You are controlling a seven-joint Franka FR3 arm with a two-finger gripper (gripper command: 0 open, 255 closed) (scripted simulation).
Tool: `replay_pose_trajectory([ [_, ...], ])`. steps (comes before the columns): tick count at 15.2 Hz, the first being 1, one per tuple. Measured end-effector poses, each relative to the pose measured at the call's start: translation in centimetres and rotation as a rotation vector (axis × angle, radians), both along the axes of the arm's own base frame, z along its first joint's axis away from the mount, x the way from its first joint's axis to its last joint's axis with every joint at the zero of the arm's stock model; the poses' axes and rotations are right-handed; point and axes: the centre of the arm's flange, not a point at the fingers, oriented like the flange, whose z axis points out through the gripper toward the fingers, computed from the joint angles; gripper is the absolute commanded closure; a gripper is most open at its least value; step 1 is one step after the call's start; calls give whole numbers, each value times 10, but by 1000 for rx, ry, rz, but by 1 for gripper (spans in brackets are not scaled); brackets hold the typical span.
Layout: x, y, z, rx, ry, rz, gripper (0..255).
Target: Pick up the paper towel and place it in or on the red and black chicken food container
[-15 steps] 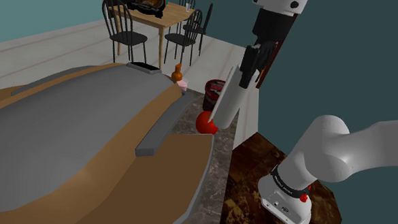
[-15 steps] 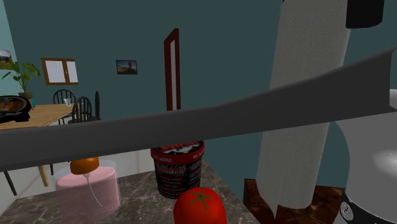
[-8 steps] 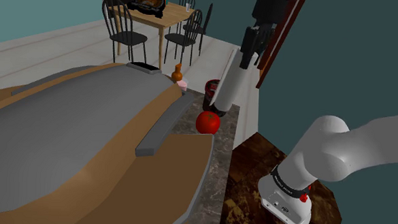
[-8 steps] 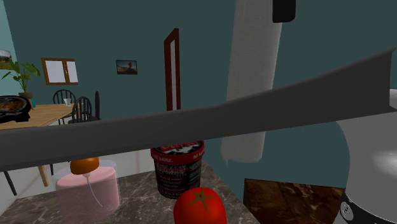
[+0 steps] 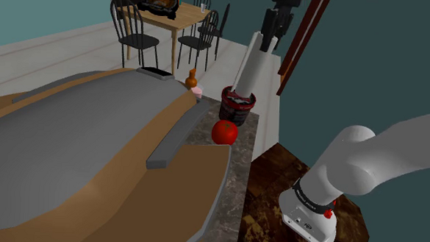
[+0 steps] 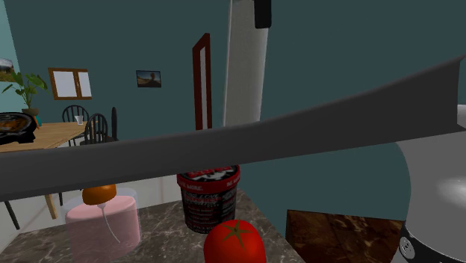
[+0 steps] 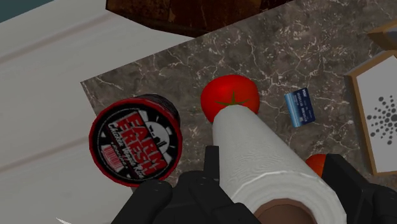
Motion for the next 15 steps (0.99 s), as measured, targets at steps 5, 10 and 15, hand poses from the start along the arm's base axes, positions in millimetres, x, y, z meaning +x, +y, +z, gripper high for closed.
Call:
replay_pose_trajectory([
  [5, 43, -46, 16, 0, 0, 0, 255],
  [10, 88, -96, 31, 0, 0, 0, 255],
  [15, 119, -133, 41, 0, 0, 0, 255],
])
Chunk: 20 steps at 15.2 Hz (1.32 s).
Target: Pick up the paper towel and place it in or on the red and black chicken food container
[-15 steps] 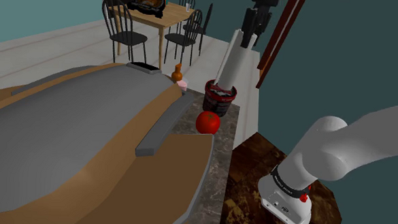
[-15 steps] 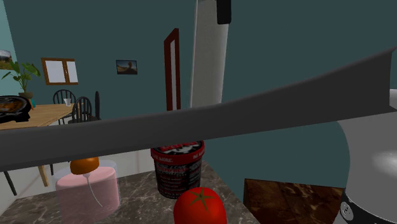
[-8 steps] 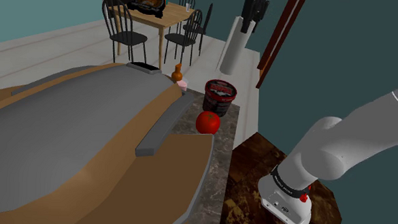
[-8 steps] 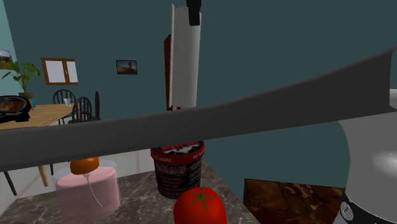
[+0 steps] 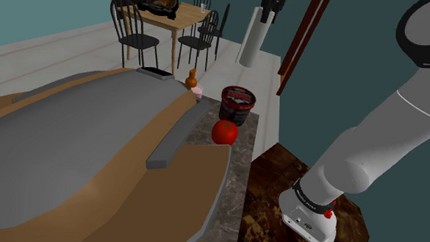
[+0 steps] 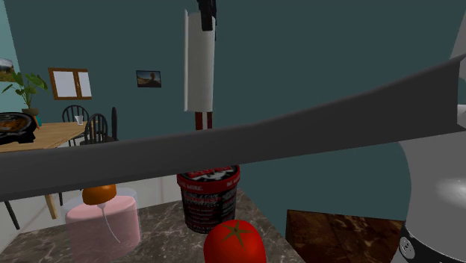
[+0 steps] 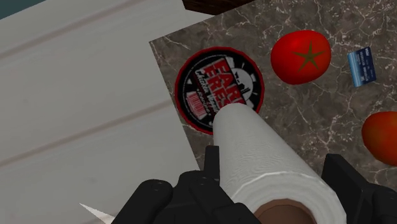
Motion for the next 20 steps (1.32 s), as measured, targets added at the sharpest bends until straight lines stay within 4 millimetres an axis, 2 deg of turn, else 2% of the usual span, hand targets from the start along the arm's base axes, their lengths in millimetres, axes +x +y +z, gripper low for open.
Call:
replay_pose_trajectory([
  [20, 3, -3, -102, -1, 0, 1, 255],
])
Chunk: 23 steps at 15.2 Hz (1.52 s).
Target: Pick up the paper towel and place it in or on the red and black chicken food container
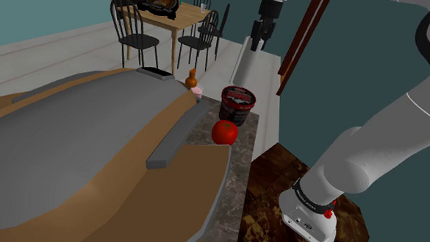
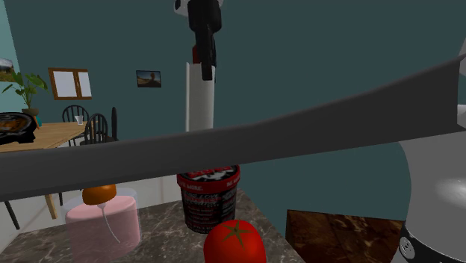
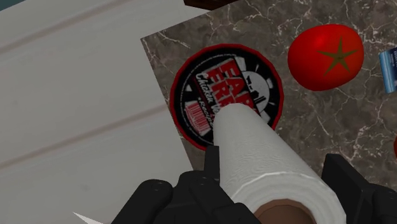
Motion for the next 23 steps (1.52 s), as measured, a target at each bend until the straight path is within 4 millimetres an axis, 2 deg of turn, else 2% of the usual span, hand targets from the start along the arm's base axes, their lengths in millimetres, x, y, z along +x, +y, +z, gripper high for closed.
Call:
replay_pose_trajectory([
  [7, -1, 1, -38, 0, 0, 0, 255],
  [14, 0, 1, -45, 0, 0, 0, 255],
  [15, 0, 0, -45, 0, 0, 0, 0],
  [21, 0, 0, -45, 0, -1, 0, 0],
  [23, 0, 0, -29, 0, -1, 0, 0],
])
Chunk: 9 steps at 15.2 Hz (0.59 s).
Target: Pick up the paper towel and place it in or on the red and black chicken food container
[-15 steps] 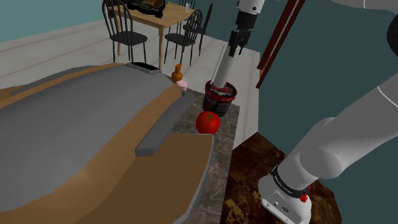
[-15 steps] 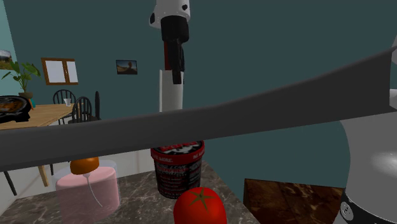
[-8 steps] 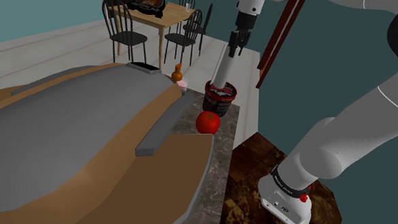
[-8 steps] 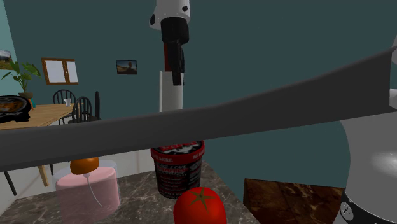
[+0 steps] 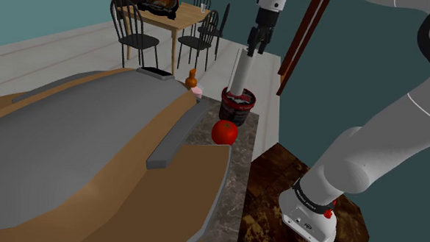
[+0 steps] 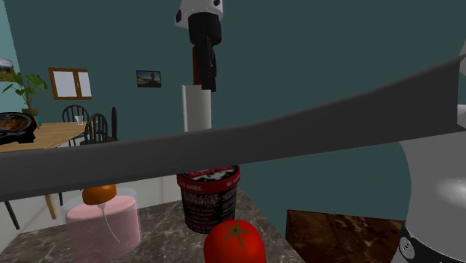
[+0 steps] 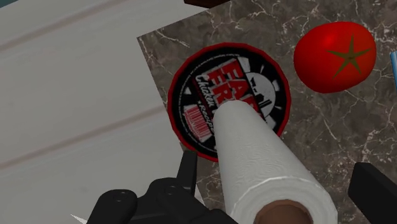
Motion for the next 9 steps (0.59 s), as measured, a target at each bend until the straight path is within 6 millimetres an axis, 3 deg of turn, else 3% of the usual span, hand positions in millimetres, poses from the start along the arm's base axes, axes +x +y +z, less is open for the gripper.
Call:
replay_pose_trajectory([
  [3, 2, 1, 29, 0, -1, 0, 0],
  [9, 3, -2, 34, 0, 1, 0, 0],
])
